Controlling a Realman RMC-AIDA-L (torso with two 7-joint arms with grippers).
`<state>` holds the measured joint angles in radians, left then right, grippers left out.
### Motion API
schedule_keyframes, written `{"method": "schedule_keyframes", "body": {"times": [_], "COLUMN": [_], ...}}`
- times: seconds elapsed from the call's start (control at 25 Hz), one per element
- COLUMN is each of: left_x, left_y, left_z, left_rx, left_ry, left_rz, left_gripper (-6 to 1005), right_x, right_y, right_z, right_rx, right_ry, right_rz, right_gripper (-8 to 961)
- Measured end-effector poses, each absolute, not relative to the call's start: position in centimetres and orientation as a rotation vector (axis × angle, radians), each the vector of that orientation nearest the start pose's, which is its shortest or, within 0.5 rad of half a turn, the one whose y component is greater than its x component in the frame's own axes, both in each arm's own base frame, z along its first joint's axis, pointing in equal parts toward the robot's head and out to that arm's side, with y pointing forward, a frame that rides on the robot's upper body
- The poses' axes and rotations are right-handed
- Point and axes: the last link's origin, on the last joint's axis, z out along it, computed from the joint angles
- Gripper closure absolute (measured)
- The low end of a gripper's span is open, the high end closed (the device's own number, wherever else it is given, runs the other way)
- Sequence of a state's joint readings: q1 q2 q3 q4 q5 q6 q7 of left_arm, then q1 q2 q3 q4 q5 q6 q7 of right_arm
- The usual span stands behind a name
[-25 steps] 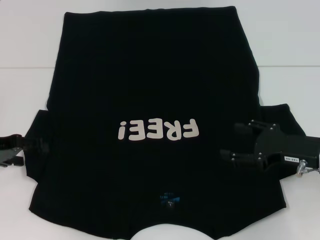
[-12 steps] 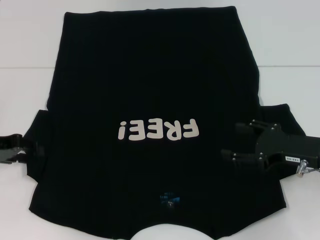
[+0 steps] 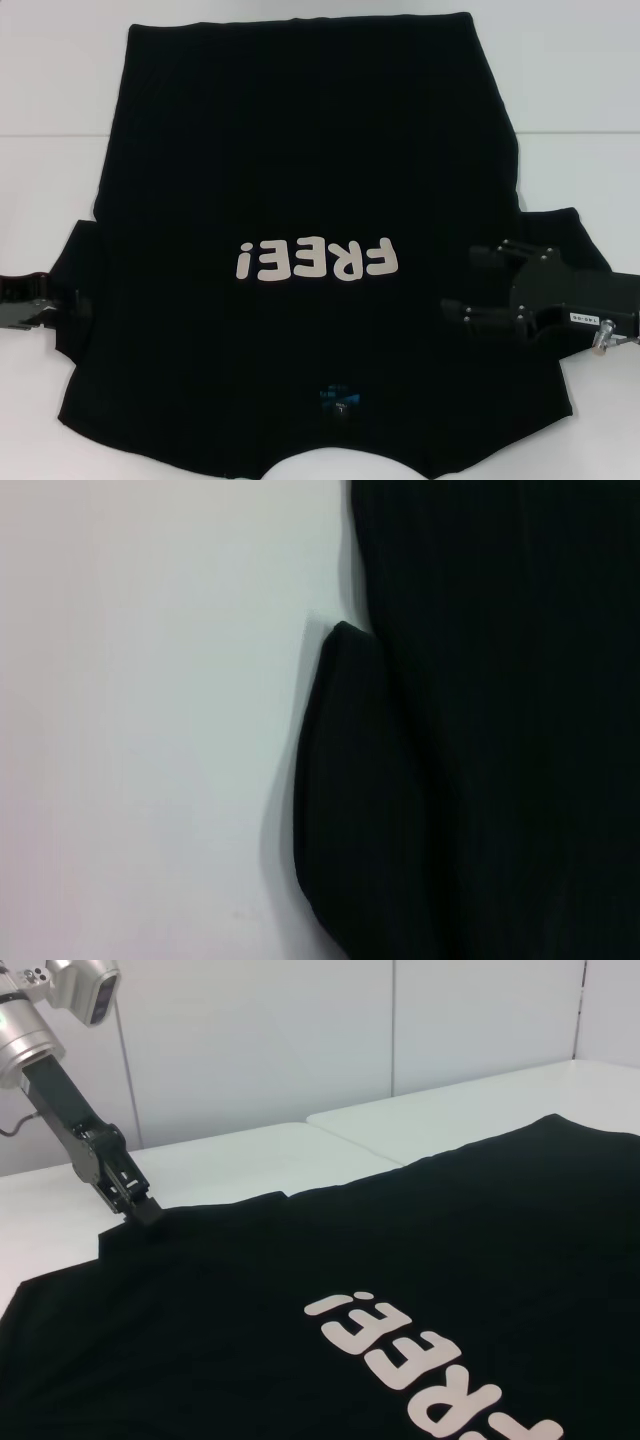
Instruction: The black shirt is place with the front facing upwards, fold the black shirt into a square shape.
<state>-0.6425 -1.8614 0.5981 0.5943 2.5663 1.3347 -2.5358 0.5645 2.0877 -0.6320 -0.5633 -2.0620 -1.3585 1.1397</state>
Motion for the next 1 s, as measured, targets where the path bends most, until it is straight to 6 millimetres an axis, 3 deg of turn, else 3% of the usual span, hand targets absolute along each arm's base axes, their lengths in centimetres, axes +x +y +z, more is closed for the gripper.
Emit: {"method": "schedule_keyframes", "body": {"times": [0.32, 0.72, 1.0], "left_x": [-34.51, -34.41, -34.53], "left_y": [36.92, 37.0, 37.08], "left_z": [7.95, 7.49, 7.44], "left_rx": [-1.94, -1.962, -1.946], "left_ry": [-1.885, -1.859, -1.858], "left_rz": [-0.082, -0.036, -0.033], "left_gripper": [551, 951, 950], "right_x": [27.86, 27.86, 27.88], "right_y": [34.52, 34.37, 34.36], "right_z": [-1.66, -1.62, -1.6], "right_rx": [-2.648, -2.651, -2.649], "right_ry": [0.425, 0.426, 0.428], "right_rz": [0.521, 0.531, 0.532], "right_gripper": [41, 41, 41]}}
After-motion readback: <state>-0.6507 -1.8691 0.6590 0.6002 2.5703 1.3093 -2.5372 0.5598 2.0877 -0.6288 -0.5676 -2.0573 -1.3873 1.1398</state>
